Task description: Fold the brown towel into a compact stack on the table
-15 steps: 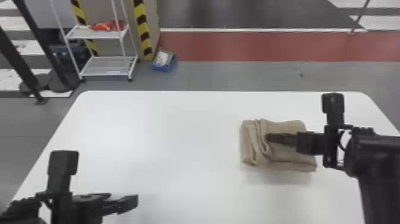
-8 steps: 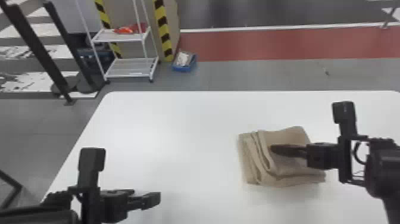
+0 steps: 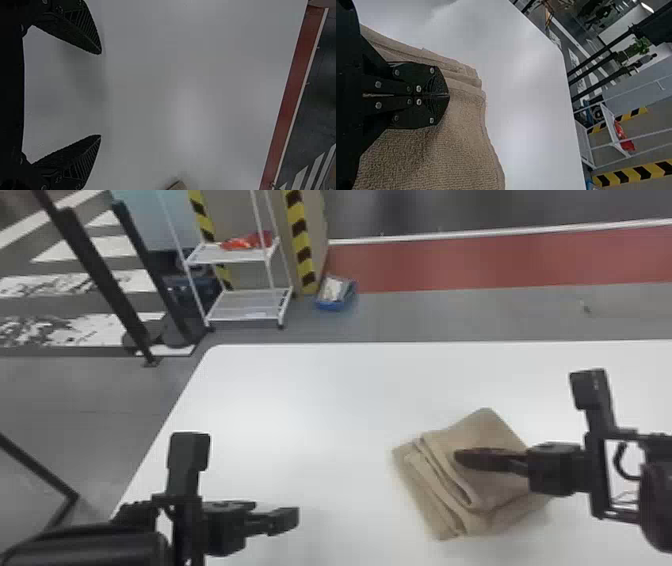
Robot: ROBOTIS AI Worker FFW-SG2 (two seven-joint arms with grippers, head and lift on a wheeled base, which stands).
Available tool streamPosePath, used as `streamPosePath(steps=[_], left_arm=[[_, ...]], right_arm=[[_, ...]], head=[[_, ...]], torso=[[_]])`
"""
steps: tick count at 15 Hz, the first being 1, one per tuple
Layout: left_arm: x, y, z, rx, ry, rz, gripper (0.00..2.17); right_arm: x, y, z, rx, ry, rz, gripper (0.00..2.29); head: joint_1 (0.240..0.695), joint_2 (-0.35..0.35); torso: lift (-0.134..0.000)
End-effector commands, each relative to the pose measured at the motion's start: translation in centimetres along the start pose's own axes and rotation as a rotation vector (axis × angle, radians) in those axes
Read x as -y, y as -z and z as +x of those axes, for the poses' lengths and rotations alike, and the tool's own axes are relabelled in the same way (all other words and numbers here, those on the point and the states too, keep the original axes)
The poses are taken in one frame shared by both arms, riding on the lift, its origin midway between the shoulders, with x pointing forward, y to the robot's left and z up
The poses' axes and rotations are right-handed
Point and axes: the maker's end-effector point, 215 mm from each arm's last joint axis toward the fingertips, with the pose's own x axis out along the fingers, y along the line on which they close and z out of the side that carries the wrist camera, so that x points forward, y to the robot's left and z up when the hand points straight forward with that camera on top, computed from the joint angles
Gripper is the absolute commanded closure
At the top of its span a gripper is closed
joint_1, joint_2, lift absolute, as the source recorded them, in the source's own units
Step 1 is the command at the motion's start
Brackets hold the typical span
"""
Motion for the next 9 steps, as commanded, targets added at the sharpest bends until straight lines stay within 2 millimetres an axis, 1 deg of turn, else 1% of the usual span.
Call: streamPosePath(steps=[1,2,3,4,6,7,8,9], left_arm=[[0.2,-0.1,0.0,0.004,0.003,-0.003,0.14],[0.2,-0.1,0.0,0.004,0.003,-0.003,0.14],[0.1,0.0,0.1,0.001,0.002,-0.007,0.14],[0.0,-0.1,0.0,0.004,-0.001,-0.005,0.14],[0.0,-0.2,0.1,0.005,-0.001,-0.005,0.14],[0.0,-0.3,0.1,0.007,-0.001,-0.005,0.14],[0.0,-0.4,0.1,0.008,0.001,-0.003,0.14],[0.0,-0.4,0.1,0.008,0.0,-0.006,0.14]], right_arm=[[-2.2,0.6,0.2,-0.013,-0.064,-0.012,1.68],[-3.1,0.8,0.1,-0.023,-0.087,-0.014,1.68],[-3.5,1.1,-0.3,-0.038,-0.101,-0.009,1.68],[-4.0,0.6,-1.1,-0.021,-0.117,-0.018,1.68],[-4.1,-1.1,-4.3,0.065,-0.14,0.039,1.68],[-4.1,-1.7,-6.2,0.076,-0.136,0.103,1.68],[-3.7,-1.4,-7.1,0.063,-0.115,0.173,1.68],[-2.8,-1.5,-8.3,0.072,-0.082,0.184,1.68]], head=[[0.695,0.211],[0.695,0.223],[0.695,0.232],[0.695,0.251],[0.695,0.257],[0.695,0.251],[0.695,0.243],[0.695,0.231]], torso=[[-0.124],[-0.124],[-0.124],[-0.124],[-0.124],[-0.124],[-0.124],[-0.124]])
